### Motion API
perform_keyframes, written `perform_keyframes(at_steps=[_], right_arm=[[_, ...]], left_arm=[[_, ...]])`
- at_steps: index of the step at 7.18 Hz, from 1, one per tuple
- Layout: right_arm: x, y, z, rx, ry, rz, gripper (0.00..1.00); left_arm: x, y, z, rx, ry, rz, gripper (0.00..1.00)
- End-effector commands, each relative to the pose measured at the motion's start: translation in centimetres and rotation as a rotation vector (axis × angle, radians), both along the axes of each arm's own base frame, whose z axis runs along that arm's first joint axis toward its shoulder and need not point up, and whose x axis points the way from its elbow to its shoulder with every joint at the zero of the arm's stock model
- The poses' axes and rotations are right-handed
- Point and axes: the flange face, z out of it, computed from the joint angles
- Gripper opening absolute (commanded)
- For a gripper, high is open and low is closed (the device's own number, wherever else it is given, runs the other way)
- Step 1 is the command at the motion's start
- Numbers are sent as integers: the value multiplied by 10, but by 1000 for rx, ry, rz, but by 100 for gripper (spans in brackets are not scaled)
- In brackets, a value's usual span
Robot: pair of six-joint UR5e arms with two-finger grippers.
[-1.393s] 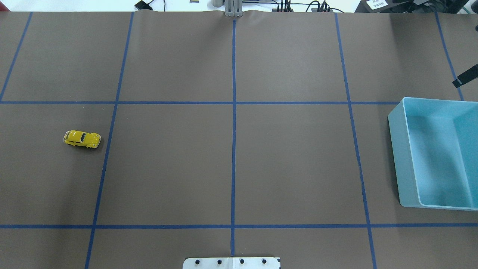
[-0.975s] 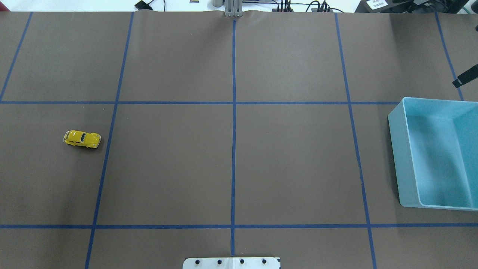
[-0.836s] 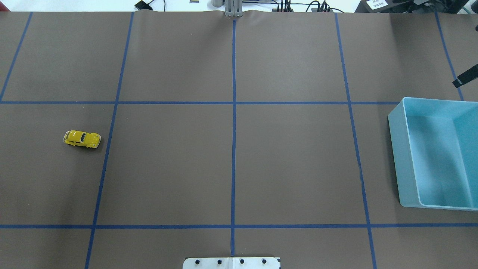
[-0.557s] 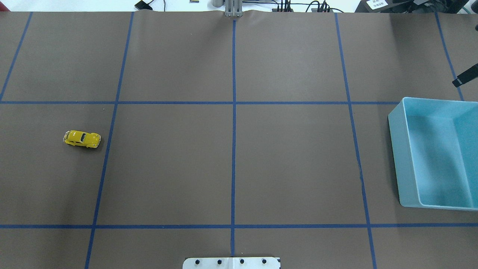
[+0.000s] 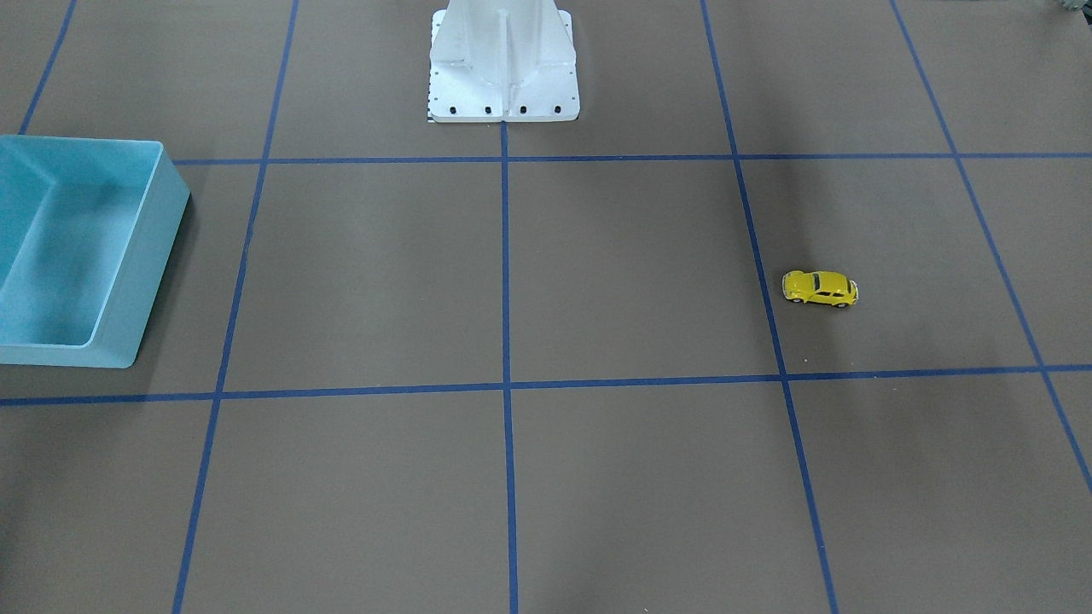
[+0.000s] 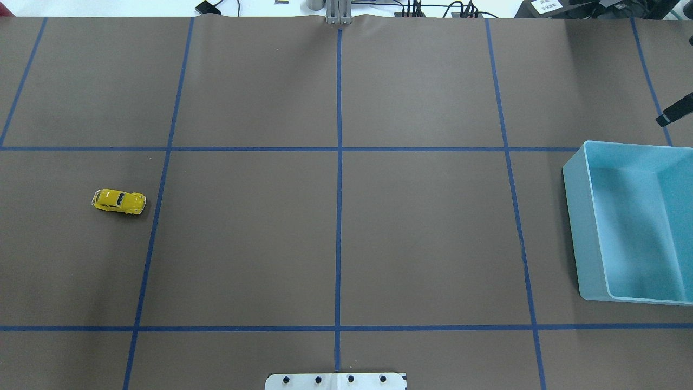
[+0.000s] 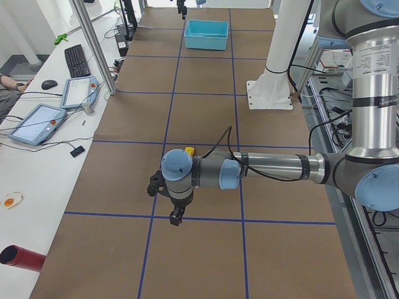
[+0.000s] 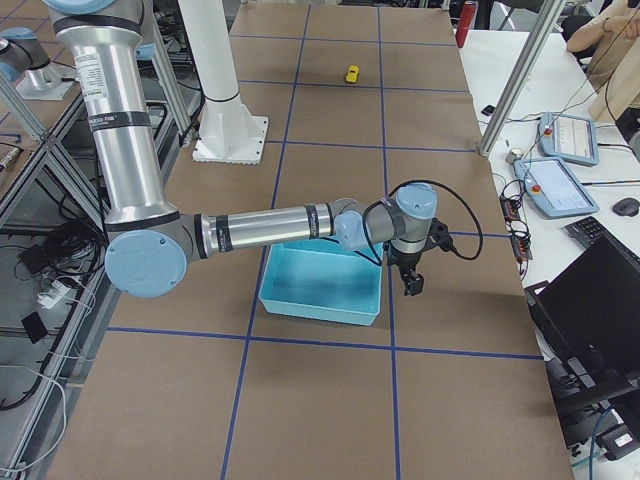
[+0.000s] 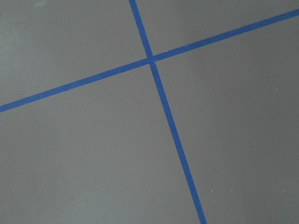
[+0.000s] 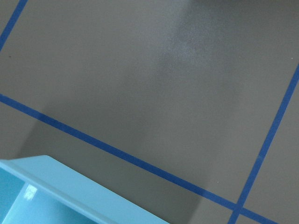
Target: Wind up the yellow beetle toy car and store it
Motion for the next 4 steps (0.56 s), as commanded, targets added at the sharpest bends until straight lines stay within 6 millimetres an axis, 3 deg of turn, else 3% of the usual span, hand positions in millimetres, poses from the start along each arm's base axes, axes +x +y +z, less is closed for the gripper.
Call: perform_keyframes(at_steps=[1,4], right_arm=[[0,0,1,-1,0,0,100],[0,0,1,-1,0,0,100]], left_arm=[[0,1,0,-1,1,0,100],[0,-1,-2,2,1,0,100]])
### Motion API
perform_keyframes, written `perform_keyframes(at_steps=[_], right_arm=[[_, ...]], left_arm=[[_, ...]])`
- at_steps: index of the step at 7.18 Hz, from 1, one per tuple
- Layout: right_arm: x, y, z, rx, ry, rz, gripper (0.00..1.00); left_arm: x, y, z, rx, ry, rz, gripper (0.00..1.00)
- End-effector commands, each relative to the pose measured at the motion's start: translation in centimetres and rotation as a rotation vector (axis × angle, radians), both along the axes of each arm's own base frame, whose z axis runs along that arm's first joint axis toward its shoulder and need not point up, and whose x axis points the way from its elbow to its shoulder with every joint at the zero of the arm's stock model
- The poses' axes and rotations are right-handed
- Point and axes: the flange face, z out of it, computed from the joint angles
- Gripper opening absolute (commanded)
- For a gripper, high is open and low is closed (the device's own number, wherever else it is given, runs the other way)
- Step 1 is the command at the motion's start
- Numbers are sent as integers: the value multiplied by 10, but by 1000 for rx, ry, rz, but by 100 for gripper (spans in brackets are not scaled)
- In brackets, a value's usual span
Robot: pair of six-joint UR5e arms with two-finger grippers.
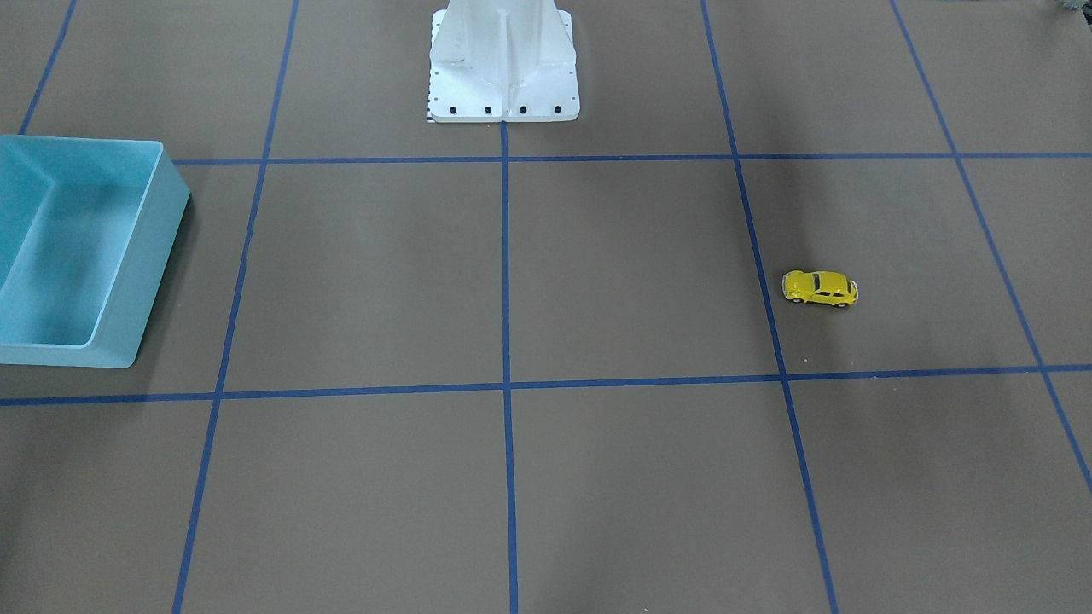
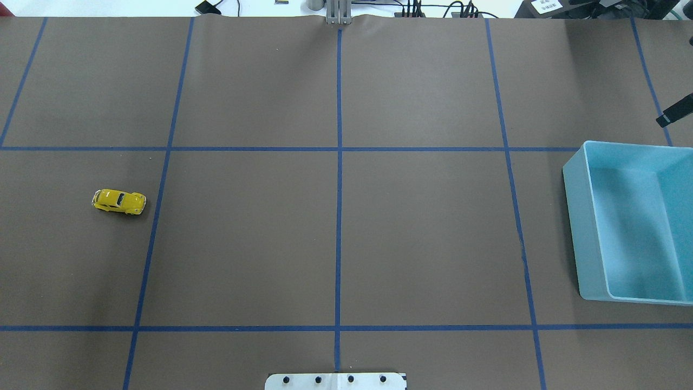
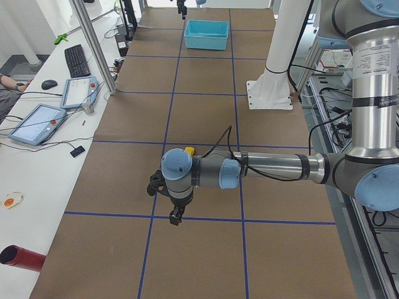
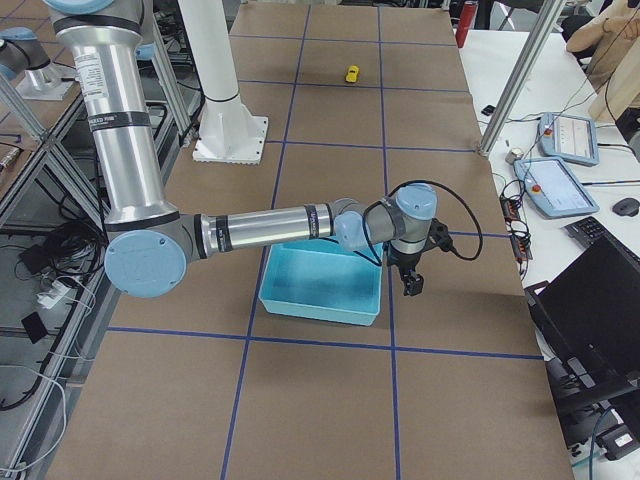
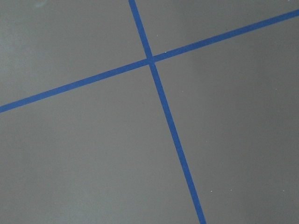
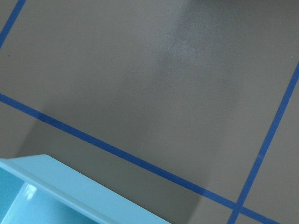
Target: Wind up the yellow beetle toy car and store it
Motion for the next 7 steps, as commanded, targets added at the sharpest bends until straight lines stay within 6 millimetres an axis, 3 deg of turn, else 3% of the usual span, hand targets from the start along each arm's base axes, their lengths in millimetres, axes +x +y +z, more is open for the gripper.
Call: perform_keyframes(at_steps=[1,2,4,6,7], right_arm=[[0,1,1,-1,0,0,100],[0,1,2,-3,1,0,100],[0,2,3,-4,1,0,100],[0,2,3,-4,1,0,100],[0,2,3,-4,1,0,100]], left_arm=[[0,0,-2,3,1,0,100],[0,0,-3,1,4,-1,100],[0,-17,-32,-17,6,0,100],[3,-23,-73,35,0,6,100],[27,-23,-103,96,2,58,100]])
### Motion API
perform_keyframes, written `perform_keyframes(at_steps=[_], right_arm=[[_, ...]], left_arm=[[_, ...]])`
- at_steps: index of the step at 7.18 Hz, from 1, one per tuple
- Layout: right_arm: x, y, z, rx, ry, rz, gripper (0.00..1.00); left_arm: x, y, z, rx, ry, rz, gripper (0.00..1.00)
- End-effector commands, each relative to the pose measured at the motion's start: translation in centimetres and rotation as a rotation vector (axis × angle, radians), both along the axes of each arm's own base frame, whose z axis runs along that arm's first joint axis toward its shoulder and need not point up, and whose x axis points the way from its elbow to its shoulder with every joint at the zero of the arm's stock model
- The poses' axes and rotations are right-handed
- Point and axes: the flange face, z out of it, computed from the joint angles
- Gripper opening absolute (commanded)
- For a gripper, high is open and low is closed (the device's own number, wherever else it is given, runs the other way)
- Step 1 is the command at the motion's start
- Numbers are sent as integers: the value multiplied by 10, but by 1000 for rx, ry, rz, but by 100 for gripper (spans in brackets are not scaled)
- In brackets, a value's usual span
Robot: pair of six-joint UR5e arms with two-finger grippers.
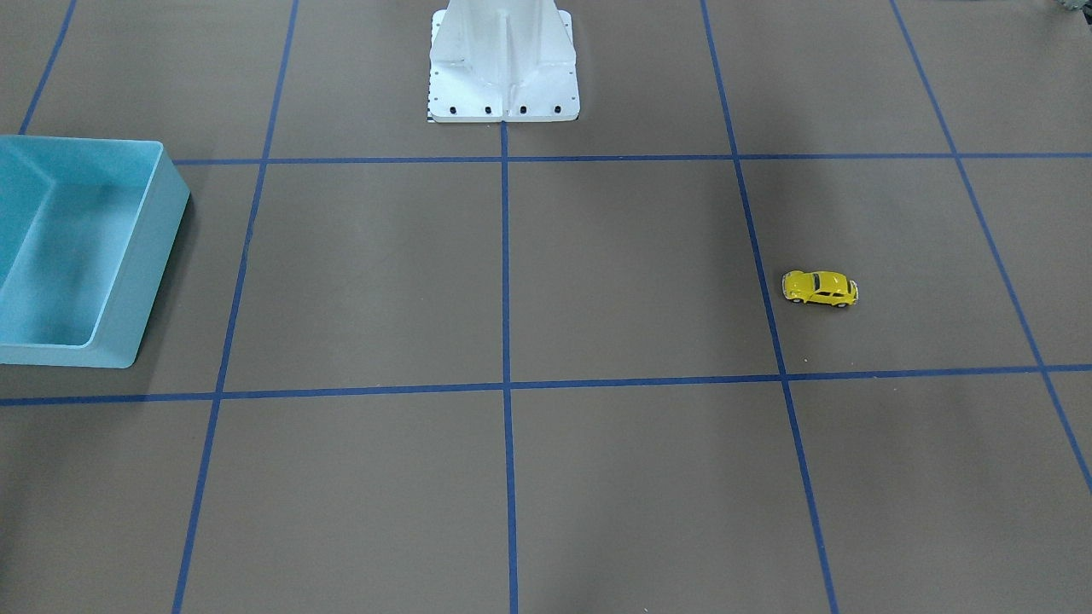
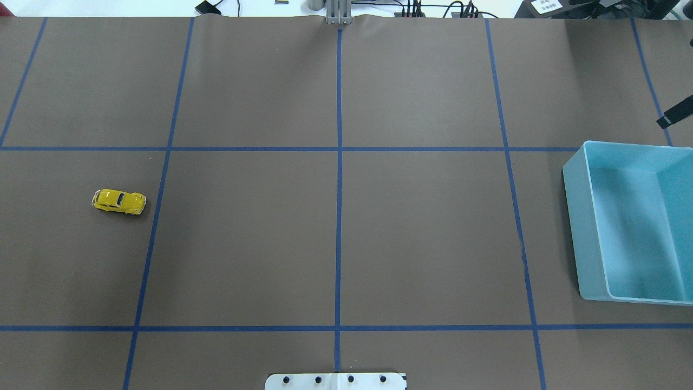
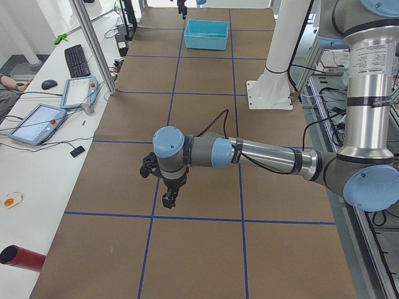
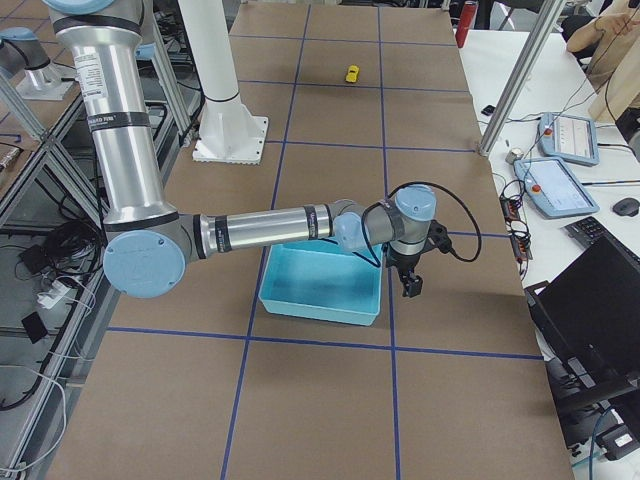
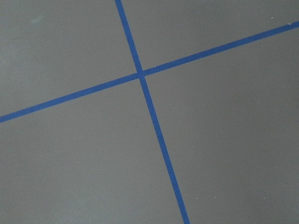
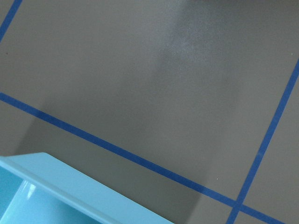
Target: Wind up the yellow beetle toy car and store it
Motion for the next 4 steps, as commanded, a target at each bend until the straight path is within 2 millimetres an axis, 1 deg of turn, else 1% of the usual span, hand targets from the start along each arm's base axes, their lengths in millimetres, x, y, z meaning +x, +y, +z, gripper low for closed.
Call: perform_keyframes(at_steps=[1,2,3,4], right_arm=[[0,0,0,0,0,0,100],[0,0,0,0,-1,0,100],[0,0,0,0,0,0,100],[0,0,0,0,0,0,100]], left_arm=[[44,4,-62,105,5,92,100],[74,7,-86,148,11,159,100],[112,2,-118,216,26,234,100],[146,-7,-148,279,42,296,100]])
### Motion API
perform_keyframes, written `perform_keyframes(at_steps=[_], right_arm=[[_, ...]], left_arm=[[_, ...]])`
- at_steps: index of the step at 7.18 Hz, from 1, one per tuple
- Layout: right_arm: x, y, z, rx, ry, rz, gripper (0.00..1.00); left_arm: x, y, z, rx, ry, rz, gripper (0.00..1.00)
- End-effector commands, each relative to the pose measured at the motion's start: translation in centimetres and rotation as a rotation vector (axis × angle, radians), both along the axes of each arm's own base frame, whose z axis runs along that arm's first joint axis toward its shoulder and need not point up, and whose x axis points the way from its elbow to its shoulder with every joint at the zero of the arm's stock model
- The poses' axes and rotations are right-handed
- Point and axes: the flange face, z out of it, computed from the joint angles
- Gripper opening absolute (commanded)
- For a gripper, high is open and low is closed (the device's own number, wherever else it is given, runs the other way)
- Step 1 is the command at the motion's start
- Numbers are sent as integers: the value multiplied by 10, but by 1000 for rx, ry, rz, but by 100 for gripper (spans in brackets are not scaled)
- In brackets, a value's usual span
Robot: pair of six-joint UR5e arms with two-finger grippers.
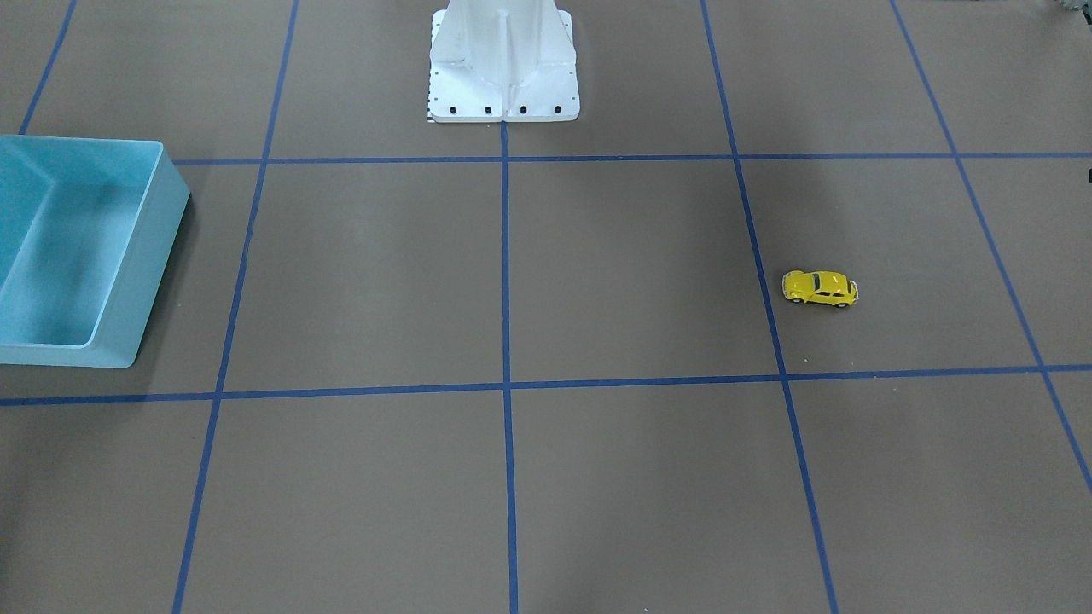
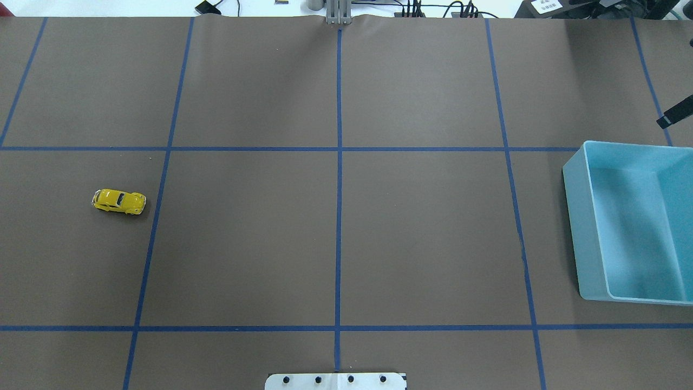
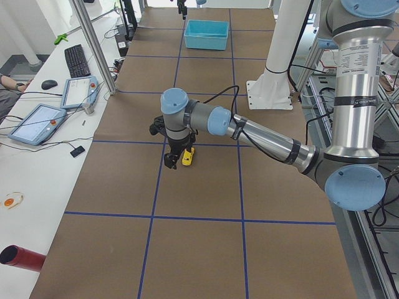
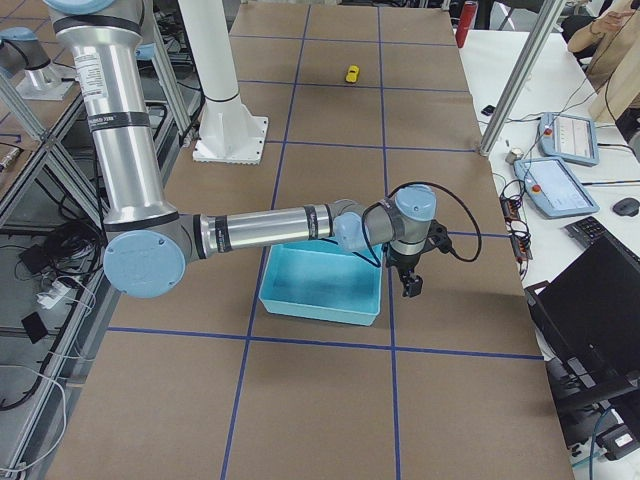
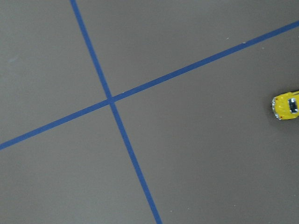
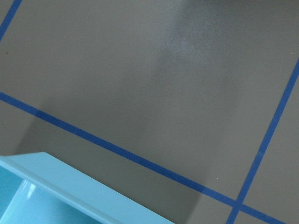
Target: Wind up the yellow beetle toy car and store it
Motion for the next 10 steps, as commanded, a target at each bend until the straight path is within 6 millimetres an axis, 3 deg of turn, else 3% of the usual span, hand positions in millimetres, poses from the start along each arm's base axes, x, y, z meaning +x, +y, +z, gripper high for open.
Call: perform_keyframes(at_steps=[1,4,6,10], right_arm=[[0,0,1,-1,1,0,100],[0,1,1,-2,-1,0,100],[0,1,2,-3,0,0,100],[0,1,3,-4,1,0,100]], left_arm=[[67,-8,-53,107,31,128,100],[158,31,-96,302,-20,299,100],[223,58,-106,416,-53,432,100],[249,46,-64,609,-69,622,100]])
